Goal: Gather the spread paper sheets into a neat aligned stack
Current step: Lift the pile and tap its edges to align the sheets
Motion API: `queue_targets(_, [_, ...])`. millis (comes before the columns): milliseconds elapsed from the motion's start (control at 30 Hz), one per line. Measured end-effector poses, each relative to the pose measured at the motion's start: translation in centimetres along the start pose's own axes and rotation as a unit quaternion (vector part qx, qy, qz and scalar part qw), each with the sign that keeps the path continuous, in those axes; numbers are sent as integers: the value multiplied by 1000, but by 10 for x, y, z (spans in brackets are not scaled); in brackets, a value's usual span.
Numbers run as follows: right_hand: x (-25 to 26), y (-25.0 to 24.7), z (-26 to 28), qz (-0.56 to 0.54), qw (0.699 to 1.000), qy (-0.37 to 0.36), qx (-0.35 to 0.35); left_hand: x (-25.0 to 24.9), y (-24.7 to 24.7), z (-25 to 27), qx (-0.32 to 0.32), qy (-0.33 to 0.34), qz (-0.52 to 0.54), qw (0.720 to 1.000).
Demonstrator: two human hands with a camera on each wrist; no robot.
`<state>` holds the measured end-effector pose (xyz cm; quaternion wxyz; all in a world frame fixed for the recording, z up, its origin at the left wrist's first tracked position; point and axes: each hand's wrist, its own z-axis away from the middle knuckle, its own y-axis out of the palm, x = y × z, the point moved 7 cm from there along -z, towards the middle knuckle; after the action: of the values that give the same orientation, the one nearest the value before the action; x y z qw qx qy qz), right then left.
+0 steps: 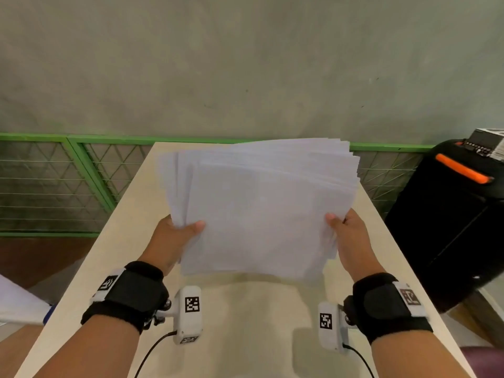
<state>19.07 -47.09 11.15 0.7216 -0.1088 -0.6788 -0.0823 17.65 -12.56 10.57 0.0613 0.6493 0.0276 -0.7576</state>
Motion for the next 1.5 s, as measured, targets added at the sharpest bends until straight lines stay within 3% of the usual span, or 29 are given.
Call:
queue_targets(167, [18, -5, 12, -76, 995, -61, -12, -17, 6, 6, -13, 56, 23, 998])
queue_targets(500, [-23, 12, 18, -62, 997, 6, 44, 26, 0, 16, -48, -11, 40, 998])
queue_targets(900, [-36, 16, -3, -116, 989, 4, 90, 13, -2, -1, -30, 33, 47, 998])
queue_targets(1100, [-38, 36, -6, -111, 980, 7, 167, 20, 8, -3, -29, 22, 54, 998])
queue_targets(1267, [-45, 36, -5, -103, 988, 28, 111, 19, 10, -6, -34, 18, 51, 998])
queue_targets(1500, [-38, 31, -4, -115, 989, 12, 93, 10, 9, -4, -51, 44, 55, 996])
